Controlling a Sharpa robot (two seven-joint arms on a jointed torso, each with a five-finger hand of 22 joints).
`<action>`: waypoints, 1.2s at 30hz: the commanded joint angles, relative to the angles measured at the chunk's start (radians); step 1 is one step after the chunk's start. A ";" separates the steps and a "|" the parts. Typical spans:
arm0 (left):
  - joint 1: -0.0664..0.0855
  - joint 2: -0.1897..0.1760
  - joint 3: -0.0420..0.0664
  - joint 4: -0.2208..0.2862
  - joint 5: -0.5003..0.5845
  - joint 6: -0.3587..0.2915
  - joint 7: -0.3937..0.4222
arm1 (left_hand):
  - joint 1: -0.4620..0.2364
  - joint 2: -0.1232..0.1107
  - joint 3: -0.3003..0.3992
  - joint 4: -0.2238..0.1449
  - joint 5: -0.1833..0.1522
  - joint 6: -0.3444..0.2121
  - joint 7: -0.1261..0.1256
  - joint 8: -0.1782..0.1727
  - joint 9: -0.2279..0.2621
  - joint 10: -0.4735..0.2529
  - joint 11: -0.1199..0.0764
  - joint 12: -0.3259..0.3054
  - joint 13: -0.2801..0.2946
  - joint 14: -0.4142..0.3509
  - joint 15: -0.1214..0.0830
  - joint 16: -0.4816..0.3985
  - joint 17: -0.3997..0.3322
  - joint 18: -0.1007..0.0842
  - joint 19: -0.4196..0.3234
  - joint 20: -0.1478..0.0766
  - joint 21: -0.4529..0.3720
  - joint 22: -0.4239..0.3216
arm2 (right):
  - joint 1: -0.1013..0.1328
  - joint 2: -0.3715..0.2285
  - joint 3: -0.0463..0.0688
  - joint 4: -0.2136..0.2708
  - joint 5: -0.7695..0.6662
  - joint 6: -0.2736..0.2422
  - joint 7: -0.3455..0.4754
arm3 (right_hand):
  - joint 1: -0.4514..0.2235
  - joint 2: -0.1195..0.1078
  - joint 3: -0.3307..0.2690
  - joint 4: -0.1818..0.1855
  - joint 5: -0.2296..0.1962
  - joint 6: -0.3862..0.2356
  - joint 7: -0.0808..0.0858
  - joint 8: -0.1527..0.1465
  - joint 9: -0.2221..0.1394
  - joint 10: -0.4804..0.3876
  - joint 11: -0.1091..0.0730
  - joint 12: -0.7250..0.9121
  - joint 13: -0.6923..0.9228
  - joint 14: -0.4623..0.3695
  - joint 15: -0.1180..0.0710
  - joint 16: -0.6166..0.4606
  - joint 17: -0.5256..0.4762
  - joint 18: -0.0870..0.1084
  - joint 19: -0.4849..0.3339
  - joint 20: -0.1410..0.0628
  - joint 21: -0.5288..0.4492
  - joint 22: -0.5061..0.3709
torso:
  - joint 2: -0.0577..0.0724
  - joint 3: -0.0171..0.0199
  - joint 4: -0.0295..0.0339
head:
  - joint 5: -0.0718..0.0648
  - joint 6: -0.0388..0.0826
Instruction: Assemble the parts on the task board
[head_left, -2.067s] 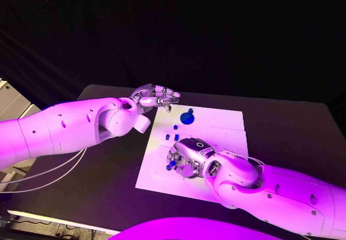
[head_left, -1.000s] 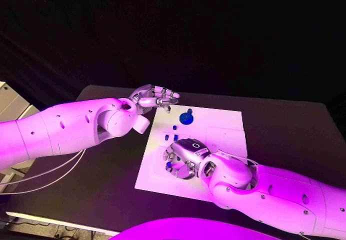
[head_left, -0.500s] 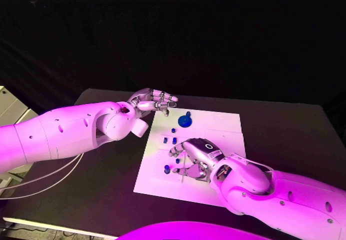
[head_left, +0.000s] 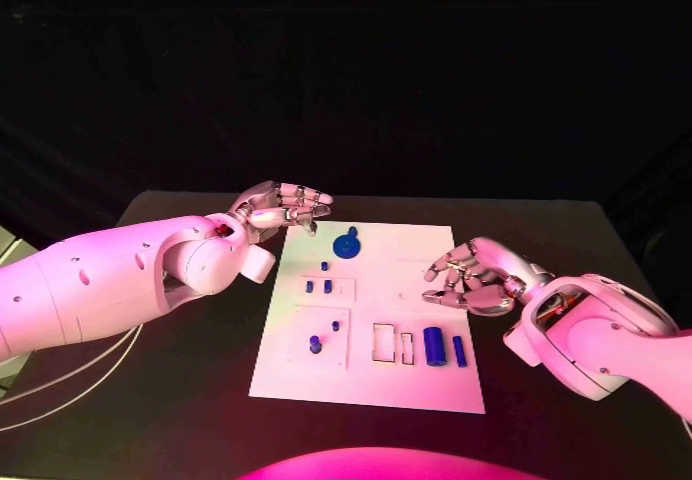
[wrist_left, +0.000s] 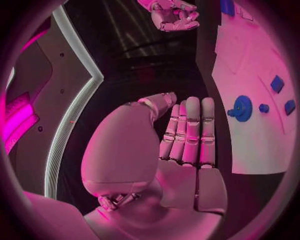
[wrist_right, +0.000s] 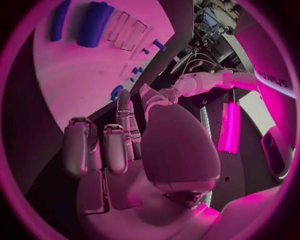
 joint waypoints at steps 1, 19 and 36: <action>-0.001 -0.001 0.000 0.012 0.031 -0.023 0.061 | -0.013 -0.001 -0.005 0.001 0.005 -0.006 0.000 0.006 -0.001 0.000 -0.002 0.003 -0.001 -0.005 0.002 -0.001 -0.002 0.014 0.003 0.001 -0.003 -0.001 | 0.000 -0.054 -0.008 0.018 0.186 0.073 -0.027 | -0.028 0.008 -0.028 -0.006 0.000 0.014 -0.020 0.039 0.023 0.127 -0.032 0.495 0.551 0.059 -0.020 0.021 0.036 -0.022 0.075 -0.018 0.078 0.217 | -0.004 -0.0018 -0.0062 | -0.038 0.003; -0.011 -0.010 -0.002 0.038 0.038 -0.030 0.060 | -0.016 0.001 -0.006 0.004 0.006 -0.006 0.000 0.007 -0.001 0.003 -0.004 0.008 -0.001 -0.005 0.001 0.000 -0.002 0.014 0.003 0.001 -0.005 -0.003 | -0.103 -0.094 -0.018 0.058 -0.086 0.025 -0.314 | -0.136 0.070 -0.227 0.006 0.086 -0.009 -0.035 0.148 0.079 0.218 -0.040 0.958 1.143 0.090 -0.026 0.097 0.208 -0.051 0.104 -0.025 0.238 0.260 | -0.006 0.0018 -0.0171 | -0.062 -0.014; -0.013 -0.018 -0.002 0.035 0.038 0.010 0.035 | -0.025 0.000 -0.010 0.010 0.005 -0.007 0.000 0.009 -0.002 0.000 -0.003 0.011 -0.002 -0.006 0.002 0.001 -0.002 0.014 0.004 0.002 -0.010 -0.006 | -0.126 -0.005 -0.017 0.021 -0.105 0.045 -0.359 | -0.137 0.076 -0.265 0.007 0.095 -0.014 -0.034 0.160 0.081 0.247 -0.039 1.001 1.194 0.096 -0.024 0.109 0.240 -0.053 0.106 -0.024 0.251 0.263 | -0.007 -0.0003 -0.0173 | -0.053 -0.030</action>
